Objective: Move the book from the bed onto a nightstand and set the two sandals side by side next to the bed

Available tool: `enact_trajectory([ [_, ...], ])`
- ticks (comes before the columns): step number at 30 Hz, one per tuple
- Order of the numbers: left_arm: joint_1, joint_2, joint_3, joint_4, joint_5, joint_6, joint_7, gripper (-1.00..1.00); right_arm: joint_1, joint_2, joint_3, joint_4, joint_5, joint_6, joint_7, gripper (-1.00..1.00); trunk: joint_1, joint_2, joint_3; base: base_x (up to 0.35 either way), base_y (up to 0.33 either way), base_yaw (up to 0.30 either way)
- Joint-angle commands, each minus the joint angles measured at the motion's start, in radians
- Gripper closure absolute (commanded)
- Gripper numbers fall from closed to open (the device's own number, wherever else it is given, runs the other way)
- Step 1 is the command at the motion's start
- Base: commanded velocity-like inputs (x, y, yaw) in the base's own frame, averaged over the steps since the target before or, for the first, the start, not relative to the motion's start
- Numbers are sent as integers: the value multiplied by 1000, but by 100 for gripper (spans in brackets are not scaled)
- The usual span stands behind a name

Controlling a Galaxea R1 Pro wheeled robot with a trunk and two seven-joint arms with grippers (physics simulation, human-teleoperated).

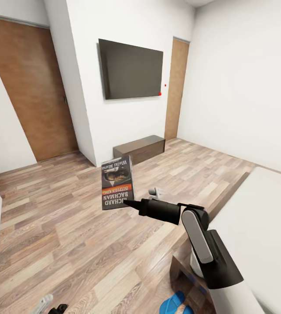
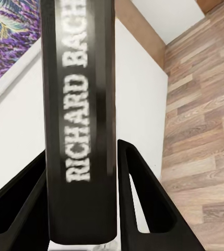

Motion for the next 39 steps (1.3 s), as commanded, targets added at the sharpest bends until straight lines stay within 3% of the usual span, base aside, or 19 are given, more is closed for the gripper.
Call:
enact_trajectory([
  [1, 0, 1, -1, -2, 5, 1, 6, -100, -1, 1, -1, 0, -2, 5, 5, 100, 0, -1, -1, 0, 0, 289],
  [39, 0, 1, 1, 0, 5, 2, 5, -100, -1, -2, -1, 0, -2, 9, 3, 100, 0, -1, -1, 0, 21, 289],
])
